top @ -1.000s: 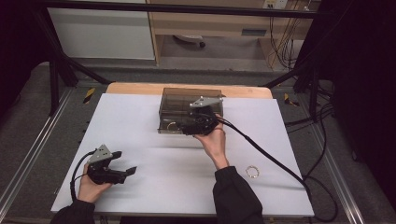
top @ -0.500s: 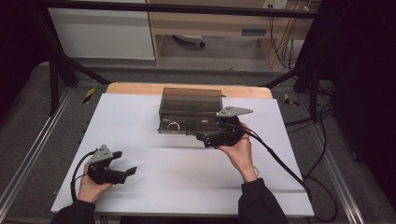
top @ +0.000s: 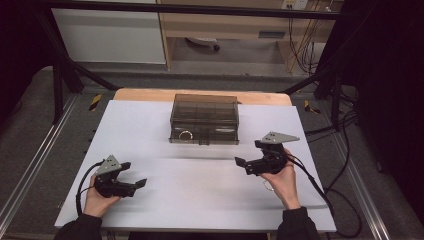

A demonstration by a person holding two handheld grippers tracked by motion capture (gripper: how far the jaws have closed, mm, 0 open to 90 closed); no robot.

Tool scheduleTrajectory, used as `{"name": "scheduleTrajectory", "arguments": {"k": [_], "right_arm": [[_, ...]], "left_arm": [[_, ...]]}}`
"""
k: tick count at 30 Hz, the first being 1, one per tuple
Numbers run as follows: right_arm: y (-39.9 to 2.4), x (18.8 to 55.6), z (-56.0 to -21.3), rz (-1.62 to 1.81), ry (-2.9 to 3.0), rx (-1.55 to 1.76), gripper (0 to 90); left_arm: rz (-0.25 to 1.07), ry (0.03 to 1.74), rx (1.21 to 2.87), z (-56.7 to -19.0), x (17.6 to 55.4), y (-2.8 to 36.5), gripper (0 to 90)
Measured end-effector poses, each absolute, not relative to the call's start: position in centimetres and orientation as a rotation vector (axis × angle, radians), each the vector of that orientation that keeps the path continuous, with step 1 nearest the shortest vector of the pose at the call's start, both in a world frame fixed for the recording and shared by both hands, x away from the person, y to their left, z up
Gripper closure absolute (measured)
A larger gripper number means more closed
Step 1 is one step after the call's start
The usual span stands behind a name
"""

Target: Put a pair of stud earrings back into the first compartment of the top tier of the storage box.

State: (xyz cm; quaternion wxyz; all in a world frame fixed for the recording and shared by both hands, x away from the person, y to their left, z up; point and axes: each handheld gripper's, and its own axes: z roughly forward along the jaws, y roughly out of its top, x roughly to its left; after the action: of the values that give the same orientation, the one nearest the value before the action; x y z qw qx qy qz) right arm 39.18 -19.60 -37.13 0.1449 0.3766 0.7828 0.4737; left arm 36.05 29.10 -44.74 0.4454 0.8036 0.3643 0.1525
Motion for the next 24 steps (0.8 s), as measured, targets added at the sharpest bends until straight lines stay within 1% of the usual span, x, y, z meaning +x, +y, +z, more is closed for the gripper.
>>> {"name": "scheduleTrajectory", "arguments": {"k": [7,15,21,22,24], "right_arm": [[-22.5,38.1,-39.3,1.340,2.244,1.130,0.8],[-24.6,37.4,-41.1,1.309,2.235,1.185,1.1],[-26.2,36.8,-42.7,1.274,2.242,1.233,3.8],[-26.7,36.6,-43.1,1.249,2.259,1.248,5.9],[-26.8,36.6,-43.3,1.238,2.267,1.244,7.0]], "left_arm": [[0.379,0.903,1.994,-44.8,36.1,29.1,7.2],[0.379,0.903,1.997,-44.8,36.1,29.0,7.2],[0.379,0.902,1.999,-44.8,36.1,29.0,7.2],[0.379,0.902,1.998,-44.8,36.1,29.0,7.2],[0.379,0.903,1.997,-44.8,36.1,29.0,7.2]]}}
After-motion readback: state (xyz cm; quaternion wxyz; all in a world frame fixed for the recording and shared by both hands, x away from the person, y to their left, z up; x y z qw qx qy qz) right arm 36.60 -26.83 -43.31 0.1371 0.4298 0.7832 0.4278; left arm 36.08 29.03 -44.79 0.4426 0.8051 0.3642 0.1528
